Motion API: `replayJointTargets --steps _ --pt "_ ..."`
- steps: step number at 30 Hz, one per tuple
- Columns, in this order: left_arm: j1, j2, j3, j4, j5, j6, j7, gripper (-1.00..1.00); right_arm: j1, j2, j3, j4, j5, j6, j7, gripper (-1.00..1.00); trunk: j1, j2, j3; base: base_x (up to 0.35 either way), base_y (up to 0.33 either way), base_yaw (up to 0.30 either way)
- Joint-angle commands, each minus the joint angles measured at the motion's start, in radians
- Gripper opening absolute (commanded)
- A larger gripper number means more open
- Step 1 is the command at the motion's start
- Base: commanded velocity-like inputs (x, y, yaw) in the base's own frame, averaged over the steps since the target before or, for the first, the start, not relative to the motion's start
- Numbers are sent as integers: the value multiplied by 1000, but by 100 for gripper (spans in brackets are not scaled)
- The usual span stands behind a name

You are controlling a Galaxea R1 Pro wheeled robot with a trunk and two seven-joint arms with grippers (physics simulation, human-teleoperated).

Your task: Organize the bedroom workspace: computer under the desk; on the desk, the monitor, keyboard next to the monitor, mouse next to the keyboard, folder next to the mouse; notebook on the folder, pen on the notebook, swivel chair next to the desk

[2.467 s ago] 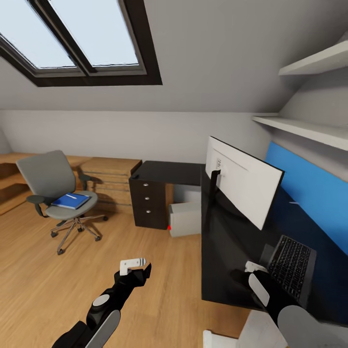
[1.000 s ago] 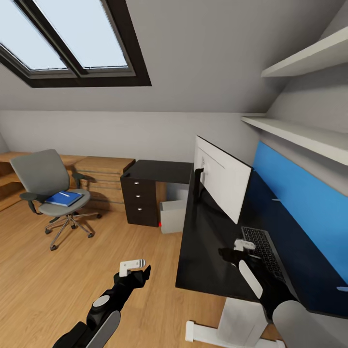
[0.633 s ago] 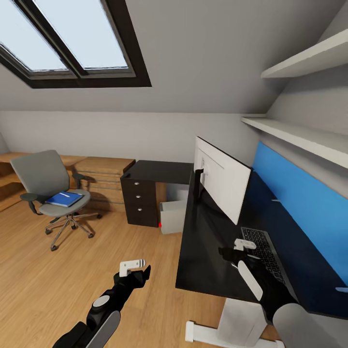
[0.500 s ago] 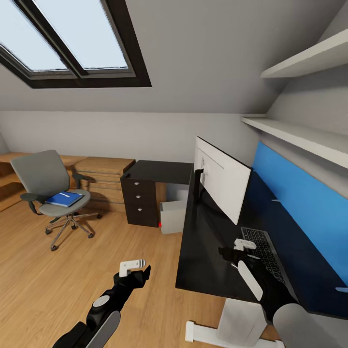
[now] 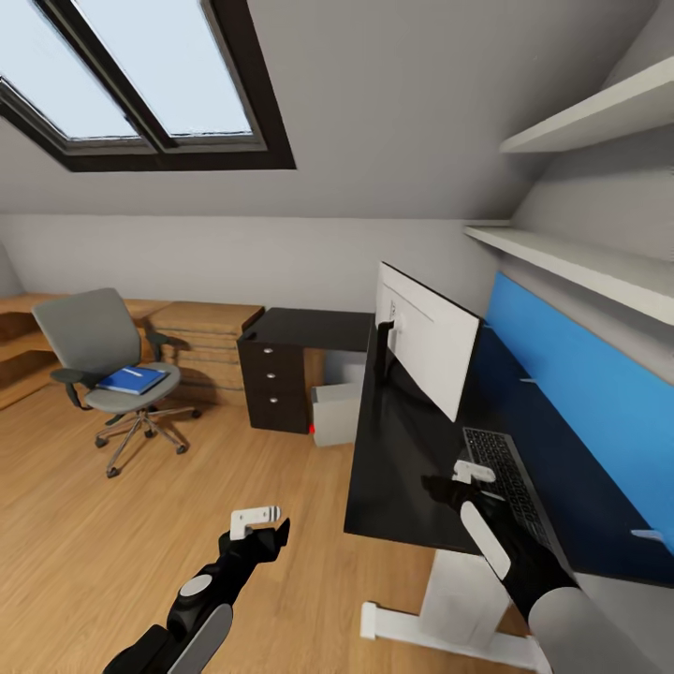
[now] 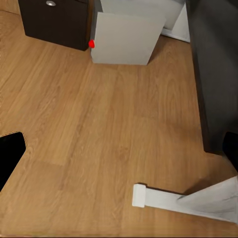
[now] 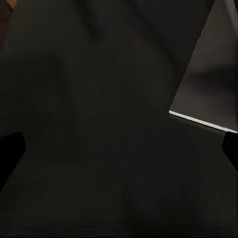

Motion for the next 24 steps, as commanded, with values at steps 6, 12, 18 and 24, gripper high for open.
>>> replayJointTargets --steps 6,12,18,24 --pt "-1 1 -3 -2 7 2 9 100 -1 -3 4 -3 -30 2 -11 100 0 -1 -1 -328 127 -20" --pt "-1 1 1 -1 7 2 9 100 -1 -5 1 3 -44 4 -8 100 0 -1 -1 -259 163 -168" --pt "-1 1 5 -1 7 2 9 100 -1 -14 -9 3 -109 6 -6 100 0 -1 -1 -151 68 -218" --pt "-1 0 8 -5 7 2 9 100 -1 -38 -14 4 -177 7 -5 100 0 -1 -1 -47 15 -60"
